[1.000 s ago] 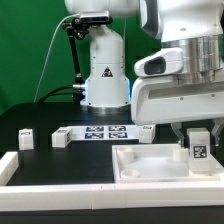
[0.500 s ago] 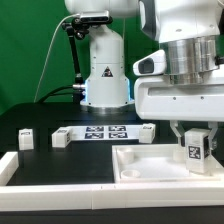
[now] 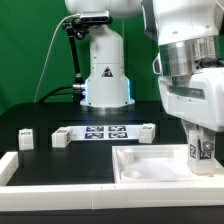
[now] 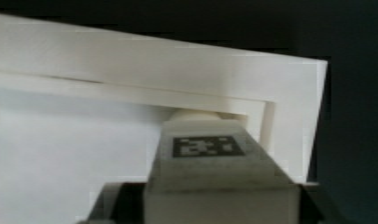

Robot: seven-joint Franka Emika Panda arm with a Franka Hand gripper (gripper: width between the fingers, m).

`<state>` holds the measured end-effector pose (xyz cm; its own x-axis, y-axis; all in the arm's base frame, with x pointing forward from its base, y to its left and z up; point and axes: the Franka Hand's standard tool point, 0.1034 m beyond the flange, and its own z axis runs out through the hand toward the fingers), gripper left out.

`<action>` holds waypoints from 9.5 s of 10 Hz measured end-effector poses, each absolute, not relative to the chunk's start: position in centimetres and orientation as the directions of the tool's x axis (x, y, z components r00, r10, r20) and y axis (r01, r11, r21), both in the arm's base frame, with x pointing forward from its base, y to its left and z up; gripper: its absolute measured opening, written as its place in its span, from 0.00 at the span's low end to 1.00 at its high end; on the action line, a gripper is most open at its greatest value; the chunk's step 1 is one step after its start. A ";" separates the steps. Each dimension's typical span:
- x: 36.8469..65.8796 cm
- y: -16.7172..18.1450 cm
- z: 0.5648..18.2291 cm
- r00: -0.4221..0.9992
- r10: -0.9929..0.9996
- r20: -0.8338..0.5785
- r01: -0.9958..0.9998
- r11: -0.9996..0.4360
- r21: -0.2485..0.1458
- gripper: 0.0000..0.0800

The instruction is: Assemble one leg

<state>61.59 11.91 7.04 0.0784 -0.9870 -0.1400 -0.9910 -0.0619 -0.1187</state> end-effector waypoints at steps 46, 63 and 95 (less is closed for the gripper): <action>61.6 12.4 7.0 0.052 -0.981 -0.185 -0.998 -0.044 -0.047 0.80; 62.2 11.2 7.3 0.964 -0.267 0.004 -0.264 -0.956 -0.124 0.36; 61.9 11.9 7.5 0.692 -0.716 -0.088 -0.721 -0.682 -0.119 0.81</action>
Offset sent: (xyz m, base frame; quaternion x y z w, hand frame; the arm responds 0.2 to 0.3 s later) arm 0.0000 0.0000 0.0000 0.0000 0.0000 -0.0799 0.9968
